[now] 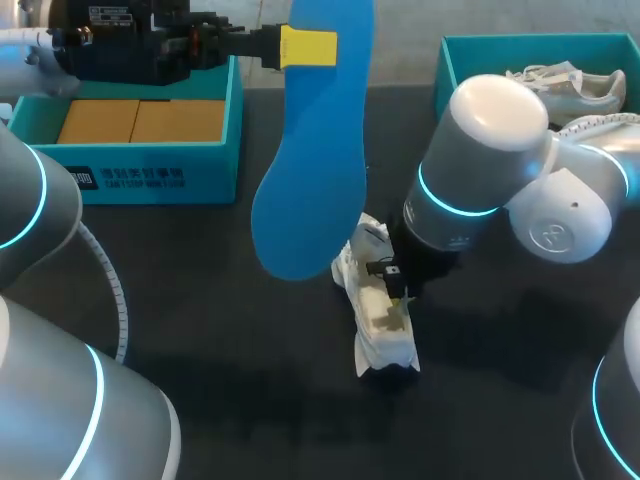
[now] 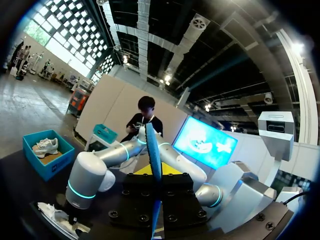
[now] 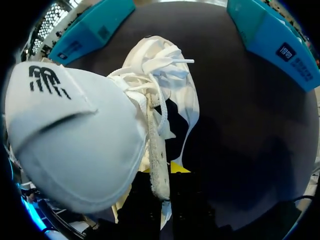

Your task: Take the shoe out of the shoebox, open the shoe tongue, remove and reinsert the insole, then place the shoe into the shoebox

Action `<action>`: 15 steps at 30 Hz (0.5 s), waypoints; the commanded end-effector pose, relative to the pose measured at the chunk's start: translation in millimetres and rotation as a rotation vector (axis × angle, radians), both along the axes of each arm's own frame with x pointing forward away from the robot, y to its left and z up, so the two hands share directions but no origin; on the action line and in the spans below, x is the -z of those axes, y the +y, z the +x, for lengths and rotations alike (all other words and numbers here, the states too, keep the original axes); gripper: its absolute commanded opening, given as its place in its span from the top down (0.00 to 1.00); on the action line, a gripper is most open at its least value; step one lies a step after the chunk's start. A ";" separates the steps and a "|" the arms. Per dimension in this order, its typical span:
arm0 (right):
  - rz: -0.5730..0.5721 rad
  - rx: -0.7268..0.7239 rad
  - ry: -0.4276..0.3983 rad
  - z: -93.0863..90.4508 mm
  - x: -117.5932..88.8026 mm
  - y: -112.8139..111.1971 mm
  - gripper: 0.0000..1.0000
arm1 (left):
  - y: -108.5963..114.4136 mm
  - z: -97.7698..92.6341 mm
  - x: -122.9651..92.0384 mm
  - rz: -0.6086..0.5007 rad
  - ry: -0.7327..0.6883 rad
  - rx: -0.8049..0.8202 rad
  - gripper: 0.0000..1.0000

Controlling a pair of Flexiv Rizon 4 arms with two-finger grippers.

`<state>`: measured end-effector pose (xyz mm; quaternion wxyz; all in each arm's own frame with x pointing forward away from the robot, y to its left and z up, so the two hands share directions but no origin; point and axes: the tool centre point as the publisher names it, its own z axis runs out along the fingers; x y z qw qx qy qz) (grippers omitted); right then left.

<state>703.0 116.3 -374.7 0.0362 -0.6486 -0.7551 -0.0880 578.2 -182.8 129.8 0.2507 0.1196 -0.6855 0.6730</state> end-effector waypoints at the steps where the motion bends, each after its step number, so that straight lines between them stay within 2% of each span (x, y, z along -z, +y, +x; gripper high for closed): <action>1: 0.000 0.007 -0.007 -2.6 -2.2 -1.4 1.00 | -1.2 0.7 0.0 0.002 0.000 0.001 1.00; 8: -0.008 0.008 -0.018 0.1 -15.5 -5.4 1.00 | -1.2 0.7 0.0 0.002 0.000 0.001 1.00; 15: 0.001 0.015 0.001 1.2 -17.2 -7.1 1.00 | -1.2 0.7 0.0 0.002 0.000 0.001 1.00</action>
